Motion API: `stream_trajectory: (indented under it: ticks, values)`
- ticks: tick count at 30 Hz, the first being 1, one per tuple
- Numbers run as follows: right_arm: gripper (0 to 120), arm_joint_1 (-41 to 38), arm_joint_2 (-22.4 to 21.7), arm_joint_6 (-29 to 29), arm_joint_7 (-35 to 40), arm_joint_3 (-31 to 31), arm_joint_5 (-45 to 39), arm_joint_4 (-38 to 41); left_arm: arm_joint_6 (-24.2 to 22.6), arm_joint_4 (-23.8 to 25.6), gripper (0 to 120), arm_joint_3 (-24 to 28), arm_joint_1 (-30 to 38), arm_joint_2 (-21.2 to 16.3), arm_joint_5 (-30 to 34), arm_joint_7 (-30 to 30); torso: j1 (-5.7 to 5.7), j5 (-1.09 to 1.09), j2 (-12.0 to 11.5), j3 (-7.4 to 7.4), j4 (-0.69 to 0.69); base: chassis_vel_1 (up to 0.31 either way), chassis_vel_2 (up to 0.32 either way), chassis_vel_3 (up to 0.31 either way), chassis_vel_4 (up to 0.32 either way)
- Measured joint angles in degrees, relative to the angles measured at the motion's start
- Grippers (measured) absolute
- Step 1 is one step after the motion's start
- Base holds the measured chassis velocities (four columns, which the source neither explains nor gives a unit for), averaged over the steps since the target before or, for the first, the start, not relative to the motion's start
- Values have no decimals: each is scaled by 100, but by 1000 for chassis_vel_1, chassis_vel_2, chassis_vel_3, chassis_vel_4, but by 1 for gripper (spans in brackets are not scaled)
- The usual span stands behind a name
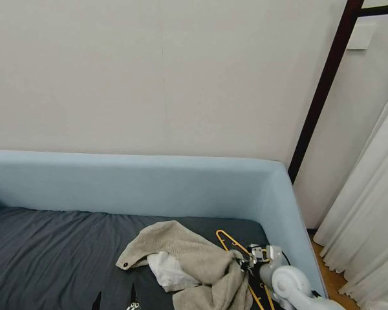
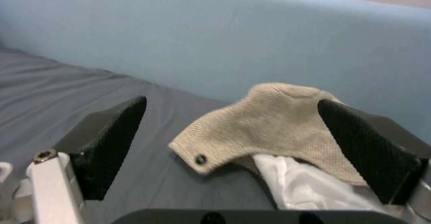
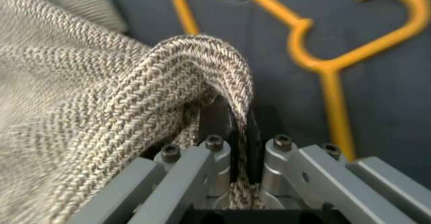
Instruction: Pick up the clothes from the sofa and hang them on the clothes hanger.
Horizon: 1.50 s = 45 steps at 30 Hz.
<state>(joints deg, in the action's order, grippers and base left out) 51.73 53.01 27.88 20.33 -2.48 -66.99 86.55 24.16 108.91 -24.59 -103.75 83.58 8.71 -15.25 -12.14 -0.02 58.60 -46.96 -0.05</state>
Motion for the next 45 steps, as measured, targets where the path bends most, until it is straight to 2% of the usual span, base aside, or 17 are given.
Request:
stream_trajectory:
  ticks: [8, 11, 13, 15, 18, 20, 22, 23, 26, 29, 33, 34, 36, 37, 41, 42, 45]
  values:
    - [2, -195, 17, 49, 67, 40, 144, -105, 18, -10, 100, -12, -18, -114, -5, 10, 0, -3, 0, 0, -2, 0, 0, 0, 0]
    - [2, -248, 140, -45, -88, -30, 586, -246, 28, -10, 100, -17, -25, -135, -4, 11, 0, -2, 0, 0, -1, 0, 0, 0, 0]
    - [12, -187, 167, -189, -237, -9, 903, -206, 36, -25, 100, -11, -18, -138, -4, 13, -1, -2, 0, 0, -2, 0, 0, 0, 0]
    - [15, -80, 113, -255, -291, 60, 1056, -22, 38, -45, 100, -6, -7, -157, -4, 14, -1, -1, -1, -1, -1, 0, 0, 0, 0]
    - [32, 247, -284, -312, -363, 290, 1281, 695, 44, -145, 100, -5, 62, -286, 5, 16, 0, -4, 0, 0, -4, 0, 0, 0, 0]
    - [35, 314, -379, -312, -386, 336, 1349, 852, 45, -176, 100, -7, 82, -320, 11, 15, 0, -3, 0, 0, -4, 0, 0, 0, 0]
    - [42, 431, -561, -293, -402, 413, 1603, 1155, 49, -237, 100, -11, 116, -396, 20, 15, -1, -4, 0, 0, -4, 0, 0, 0, 0]
    - [48, 517, -695, -278, -408, 440, 2000, 1356, 61, -277, 100, -15, 134, -463, 25, 15, -1, -4, 0, 0, -3, 0, 0, 0, 0]
    - [55, 610, -816, -285, -437, 476, 2316, 1531, 69, -294, 100, -22, 140, -510, 29, 14, -1, -3, 0, 0, -2, 0, 0, 0, 0]
    - [70, 880, -1005, -358, -626, 613, 2426, 1954, 94, -327, 100, -50, 153, -555, 53, 15, -1, -3, 0, 0, -3, 0, 0, 0, 0]
    - [80, 1129, -1051, -492, -939, 548, 2631, 2259, 106, -414, 100, -56, 182, -563, 62, 14, -1, -4, 0, 0, -3, 0, 0, 0, 0]
    - [87, 1199, -1013, -660, -1127, 334, 2970, 2284, 108, -469, 100, -48, 195, -565, 64, 14, 0, -4, 0, 0, -3, 0, 0, 0, 0]
    - [88, 1203, -994, -708, -1180, 257, 3080, 2273, 108, -491, 100, -44, 201, -567, 64, 14, -1, -3, 0, 0, -4, 0, 0, 0, 0]
    - [97, 1143, -862, -912, -1398, -151, 3539, 2098, 108, -605, 100, -28, 242, -597, 54, 17, 0, -2, 0, 0, -2, 0, 0, 0, 0]
    - [100, 907, -586, -1144, -1550, -738, 3904, 1666, 91, -935, 100, 8, 430, -807, -25, 38, -1, -2, 0, -1, -1, 0, 0, 0, 0]
    - [100, 907, -586, -1144, -1550, -738, 3904, 1666, 91, -935, 100, 8, 430, -807, -25, 38, -1, -2, 0, -1, -1, 0, 0, 0, 0]
    - [100, 881, -431, -1122, -1492, -794, 3738, 1565, 74, -1348, 100, 59, 739, -1083, -373, 55, -1, -3, 0, -1, -1, 0, 0, 0, 0]
